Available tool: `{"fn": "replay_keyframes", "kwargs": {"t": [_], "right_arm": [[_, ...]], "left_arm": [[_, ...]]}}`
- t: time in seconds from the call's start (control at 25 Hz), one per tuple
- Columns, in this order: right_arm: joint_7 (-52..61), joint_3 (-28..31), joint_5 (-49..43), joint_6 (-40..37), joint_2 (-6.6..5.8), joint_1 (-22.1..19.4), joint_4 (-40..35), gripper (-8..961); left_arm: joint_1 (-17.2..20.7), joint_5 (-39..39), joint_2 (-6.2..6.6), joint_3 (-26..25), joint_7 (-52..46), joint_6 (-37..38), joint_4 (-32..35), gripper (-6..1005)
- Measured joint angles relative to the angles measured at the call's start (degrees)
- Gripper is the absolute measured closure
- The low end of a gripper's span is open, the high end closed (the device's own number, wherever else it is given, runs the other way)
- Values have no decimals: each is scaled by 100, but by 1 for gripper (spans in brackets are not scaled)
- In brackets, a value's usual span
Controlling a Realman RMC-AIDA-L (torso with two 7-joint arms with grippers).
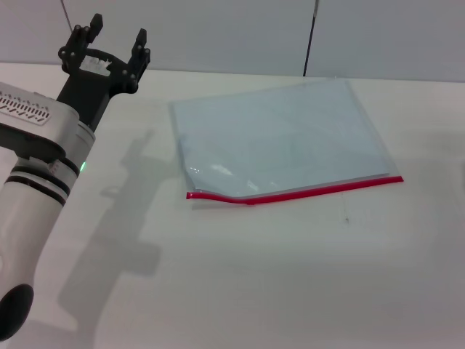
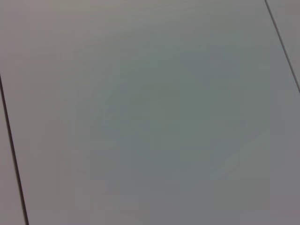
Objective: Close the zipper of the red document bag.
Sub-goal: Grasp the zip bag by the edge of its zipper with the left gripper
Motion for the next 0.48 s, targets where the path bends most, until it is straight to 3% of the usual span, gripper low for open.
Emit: {"fn": "replay_keyframes", "kwargs": {"t": [0.2, 0.48], "right_arm": [[0, -3, 0, -4, -1, 3, 0, 318], [0, 8, 0, -188, -4, -4, 84, 318]], "left_arm": [[-23, -23, 0, 0, -30, -191, -8, 309], [-62, 58, 68, 0, 75, -1116, -593, 309]]}}
